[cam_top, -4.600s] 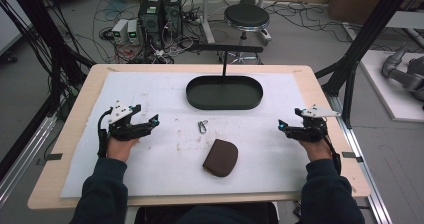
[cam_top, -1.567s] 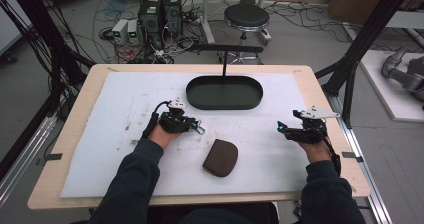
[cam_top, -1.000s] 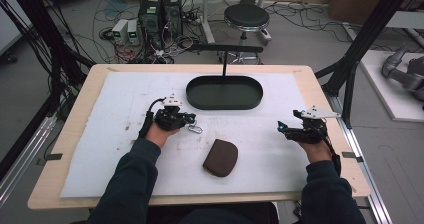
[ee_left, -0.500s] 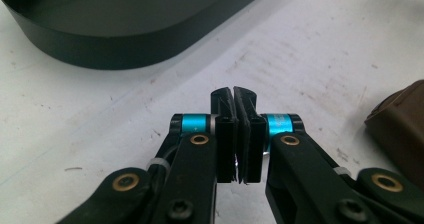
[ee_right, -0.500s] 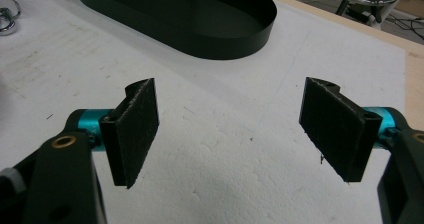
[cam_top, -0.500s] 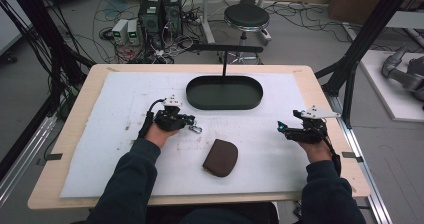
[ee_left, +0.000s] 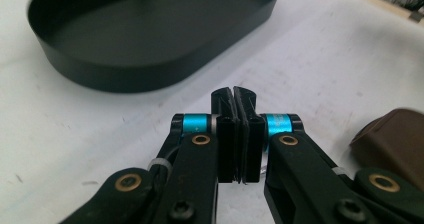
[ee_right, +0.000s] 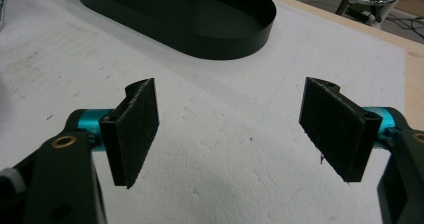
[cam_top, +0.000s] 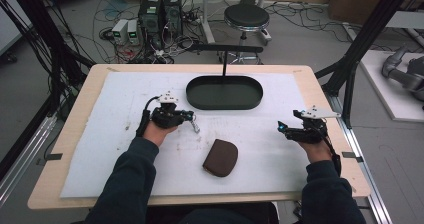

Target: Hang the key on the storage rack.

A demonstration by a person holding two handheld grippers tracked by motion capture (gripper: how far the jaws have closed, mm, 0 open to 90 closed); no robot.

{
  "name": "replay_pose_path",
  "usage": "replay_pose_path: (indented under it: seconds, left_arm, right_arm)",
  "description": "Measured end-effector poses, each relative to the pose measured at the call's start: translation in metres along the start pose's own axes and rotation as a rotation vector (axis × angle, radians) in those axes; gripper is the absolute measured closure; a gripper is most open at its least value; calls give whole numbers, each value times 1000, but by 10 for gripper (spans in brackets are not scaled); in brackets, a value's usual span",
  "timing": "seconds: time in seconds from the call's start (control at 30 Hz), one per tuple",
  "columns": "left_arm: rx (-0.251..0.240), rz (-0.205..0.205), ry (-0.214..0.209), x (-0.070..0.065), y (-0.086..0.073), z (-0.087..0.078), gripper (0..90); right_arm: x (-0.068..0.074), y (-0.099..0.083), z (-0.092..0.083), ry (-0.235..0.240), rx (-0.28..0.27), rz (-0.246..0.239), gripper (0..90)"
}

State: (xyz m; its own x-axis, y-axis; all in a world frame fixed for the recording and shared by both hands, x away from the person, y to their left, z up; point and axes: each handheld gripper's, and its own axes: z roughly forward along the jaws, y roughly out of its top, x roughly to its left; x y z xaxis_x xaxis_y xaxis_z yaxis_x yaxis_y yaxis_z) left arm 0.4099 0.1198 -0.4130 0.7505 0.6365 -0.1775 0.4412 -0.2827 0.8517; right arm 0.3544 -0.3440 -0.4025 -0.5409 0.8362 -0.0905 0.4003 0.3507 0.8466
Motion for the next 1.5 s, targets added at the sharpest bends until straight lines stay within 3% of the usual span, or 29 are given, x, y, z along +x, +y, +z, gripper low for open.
replay_pose_path:
  seconds: [0.1, 0.37, 0.6, 0.73, 0.87, 1.07, 1.5]
  left_arm:
    - [-57, 14, -1, -1, 15, -11, 881]
    - [-183, 66, 14, 11, 77, -32, 881]
    - [-257, 109, 5, 30, 128, -27, 881]
    - [-244, 109, 20, 40, 146, -17, 880]
    - [-223, 114, 28, 49, 157, -4, 880]
    - [-178, 120, 74, 59, 166, 11, 880]
    - [-178, 75, 151, 72, 165, 22, 880]
  right_arm:
    - [0, 0, 0, 3, 1, 7, 240]
    - [-2, 0, 0, 7, -9, 16, 241]
    - [-2, 0, -2, 14, -19, 23, 240]
    - [-2, -1, -2, 21, -22, 30, 240]
    - [-5, -3, -3, 26, -29, 44, 240]
    - [-6, -4, -3, 31, -27, 48, 240]
    - [-5, -5, -2, 41, -26, 45, 241]
